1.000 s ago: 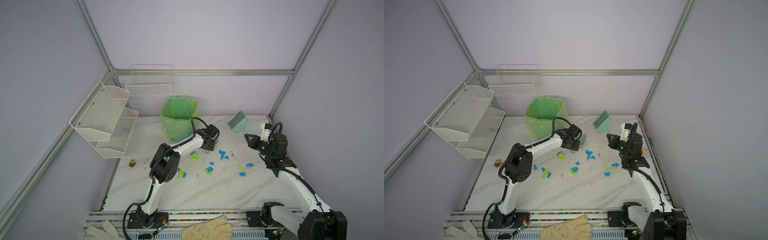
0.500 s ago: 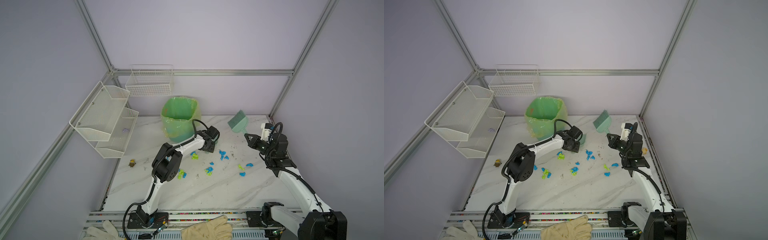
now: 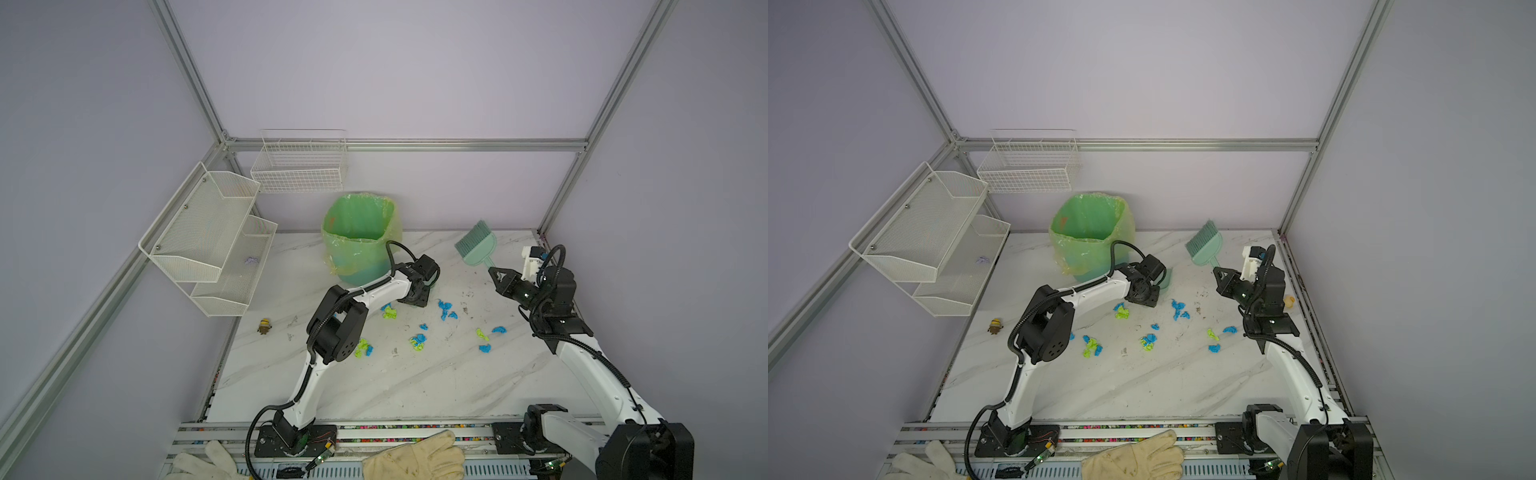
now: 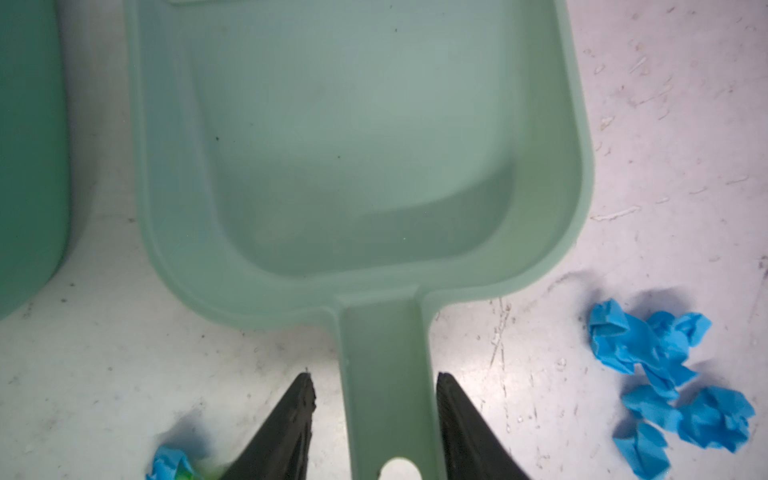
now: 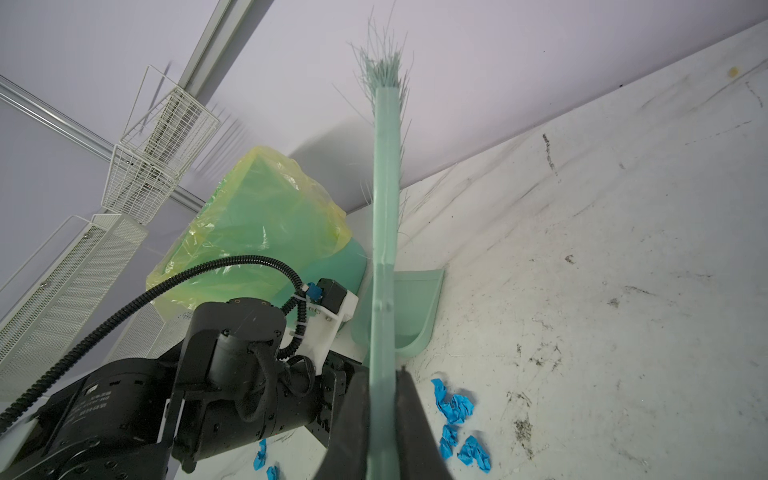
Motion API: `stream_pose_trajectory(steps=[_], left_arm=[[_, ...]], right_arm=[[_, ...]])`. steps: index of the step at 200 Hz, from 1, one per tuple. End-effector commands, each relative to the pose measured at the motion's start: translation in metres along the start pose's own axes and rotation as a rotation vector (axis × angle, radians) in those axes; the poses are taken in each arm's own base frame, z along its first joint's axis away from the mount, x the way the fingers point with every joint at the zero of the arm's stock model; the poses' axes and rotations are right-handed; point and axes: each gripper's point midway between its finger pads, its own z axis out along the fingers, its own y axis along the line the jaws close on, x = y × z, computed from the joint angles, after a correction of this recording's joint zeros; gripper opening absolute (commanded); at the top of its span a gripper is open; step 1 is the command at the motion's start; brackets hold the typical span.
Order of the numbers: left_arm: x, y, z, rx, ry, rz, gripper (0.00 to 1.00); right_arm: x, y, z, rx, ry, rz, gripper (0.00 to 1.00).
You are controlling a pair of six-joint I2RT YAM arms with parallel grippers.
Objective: Sweep away the paper scraps from the table
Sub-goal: 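Lower the left gripper onto the dustpan handle and close it, then carry the dustpan nearer the robot with the left gripper while the right lowers the brush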
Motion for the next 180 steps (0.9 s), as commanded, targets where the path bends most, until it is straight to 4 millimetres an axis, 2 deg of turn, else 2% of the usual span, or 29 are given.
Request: stream_pose_trajectory(steps=[1,53,118,148,180], left_arm=[[-0.035,-0.011,-0.026,0.029,-0.096,-0.009,0.45],[-0.035,-0.013,-0.025,0.035,-0.095,-0.008,0.33],[-0.038,-0.014,-0.030,0.041,-0.103,-0.005,0.23],[-0.044,-0.018,-0.045,0.068,-0.122,-0.007,0.19],[-0.051,-0.020,-0.070,0.094,-0.157,-0.003,0.15]], right_arm=[[-0.007,0.008,-0.001,-0.036,-0.027,-0.021,0.00],[-0.007,0.008,-0.001,-0.035,-0.029,-0.020,0.00],[-0.007,0.008,-0.002,-0.037,-0.030,-0.018,0.00],[-0.010,0.011,-0.002,-0.040,-0.035,-0.018,0.00],[-0.014,0.009,-0.003,-0.018,-0.040,-0.013,0.00]])
